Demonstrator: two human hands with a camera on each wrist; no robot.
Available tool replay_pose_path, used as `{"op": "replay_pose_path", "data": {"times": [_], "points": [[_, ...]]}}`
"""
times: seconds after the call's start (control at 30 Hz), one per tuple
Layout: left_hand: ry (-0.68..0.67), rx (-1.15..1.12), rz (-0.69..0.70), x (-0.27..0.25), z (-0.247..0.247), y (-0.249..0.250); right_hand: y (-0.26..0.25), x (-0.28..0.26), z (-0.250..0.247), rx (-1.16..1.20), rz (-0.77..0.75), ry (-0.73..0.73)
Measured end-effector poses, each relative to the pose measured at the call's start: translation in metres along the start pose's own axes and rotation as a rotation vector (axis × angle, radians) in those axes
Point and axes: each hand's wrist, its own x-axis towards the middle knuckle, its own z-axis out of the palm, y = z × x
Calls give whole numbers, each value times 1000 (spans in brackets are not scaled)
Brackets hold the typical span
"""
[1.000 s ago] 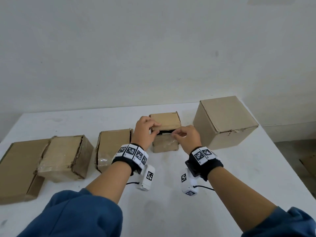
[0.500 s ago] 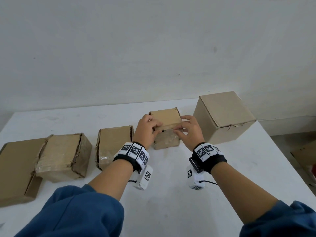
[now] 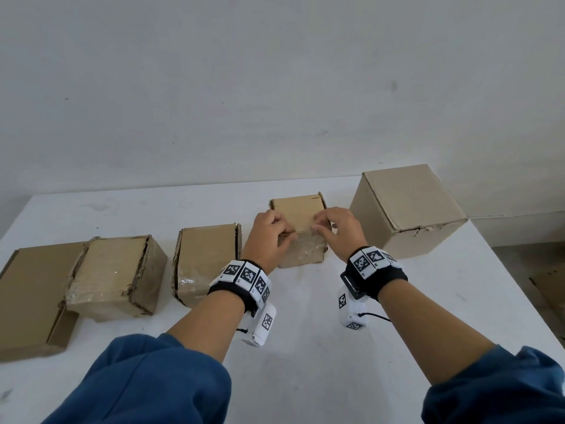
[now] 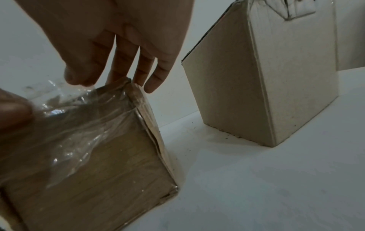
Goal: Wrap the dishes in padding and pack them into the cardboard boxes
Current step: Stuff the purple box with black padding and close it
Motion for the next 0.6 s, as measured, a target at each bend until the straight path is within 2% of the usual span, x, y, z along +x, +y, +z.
{"op": "replay_pose_path", "data": {"times": [0.27,0.47,0.6], "points": [[66,-36,-67,4,6,-2,-2,13,5,-44,51,-16],[43,-117,-248,16,10,1,-9,13,12,-90,158,-12],[-8,-154,-518,22,5,12,-10,19,6,-10,379,-17]]}}
